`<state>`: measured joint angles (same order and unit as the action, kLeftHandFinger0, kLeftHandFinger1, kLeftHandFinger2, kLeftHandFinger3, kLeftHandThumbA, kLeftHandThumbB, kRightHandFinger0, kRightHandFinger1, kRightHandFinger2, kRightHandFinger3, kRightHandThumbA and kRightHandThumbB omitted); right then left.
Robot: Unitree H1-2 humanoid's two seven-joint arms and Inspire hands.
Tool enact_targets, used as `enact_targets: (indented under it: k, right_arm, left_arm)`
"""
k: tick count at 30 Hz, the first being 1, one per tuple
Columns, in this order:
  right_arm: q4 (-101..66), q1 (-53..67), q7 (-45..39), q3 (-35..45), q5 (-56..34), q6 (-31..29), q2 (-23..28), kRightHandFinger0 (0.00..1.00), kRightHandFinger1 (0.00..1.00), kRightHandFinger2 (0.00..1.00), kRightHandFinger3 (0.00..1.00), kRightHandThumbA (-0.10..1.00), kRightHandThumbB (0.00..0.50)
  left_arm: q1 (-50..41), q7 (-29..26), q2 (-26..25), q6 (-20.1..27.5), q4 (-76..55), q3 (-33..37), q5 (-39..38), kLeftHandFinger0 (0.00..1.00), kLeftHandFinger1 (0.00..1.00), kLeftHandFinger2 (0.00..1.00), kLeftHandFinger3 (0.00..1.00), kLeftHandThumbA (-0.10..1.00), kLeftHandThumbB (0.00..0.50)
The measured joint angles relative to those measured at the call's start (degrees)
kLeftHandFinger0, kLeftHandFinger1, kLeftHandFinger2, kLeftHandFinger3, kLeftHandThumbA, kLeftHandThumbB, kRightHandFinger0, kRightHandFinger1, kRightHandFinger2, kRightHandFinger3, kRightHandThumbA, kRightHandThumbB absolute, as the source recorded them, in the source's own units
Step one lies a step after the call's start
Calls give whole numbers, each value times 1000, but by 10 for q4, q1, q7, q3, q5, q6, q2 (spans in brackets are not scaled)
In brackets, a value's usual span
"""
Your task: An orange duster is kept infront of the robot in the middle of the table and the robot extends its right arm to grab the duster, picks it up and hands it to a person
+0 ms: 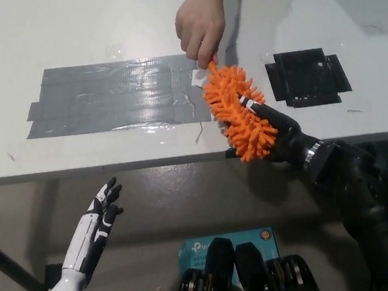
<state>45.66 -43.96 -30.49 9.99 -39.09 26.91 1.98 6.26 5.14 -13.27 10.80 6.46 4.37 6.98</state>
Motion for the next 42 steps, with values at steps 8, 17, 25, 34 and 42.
enact_targets:
  k: [8, 17, 25, 34, 42]
  right_arm:
    - [-38, 8, 6, -16, -25, 1, 12, 1000, 1000, 1000, 1000, 357, 438]
    - [-95, 40, 0, -13, -60, 1, 14, 1000, 1000, 1000, 1000, 668, 500]
    - [-176, 64, -12, -9, -56, 0, 19, 1000, 1000, 1000, 1000, 822, 500]
    - [-327, 131, -39, -9, -55, -1, 65, 1000, 1000, 1000, 1000, 811, 500]
    - [-399, 224, -92, -12, -61, 0, 123, 1000, 1000, 1000, 1000, 718, 500]
  left_arm:
    - [0, 0, 0, 4, 1, 0, 0, 868, 985, 1000, 1000, 980, 132]
    - [0, 0, 0, 4, 0, 0, -1, 861, 981, 1000, 1000, 975, 133]
    - [0, 6, 0, 5, 1, 0, -4, 839, 967, 1000, 1000, 988, 148]
    - [1, 6, 0, 6, 1, 0, -4, 840, 961, 1000, 1000, 988, 139]
    - [3, 6, 0, 6, 1, -1, -4, 829, 942, 1000, 1000, 965, 128]
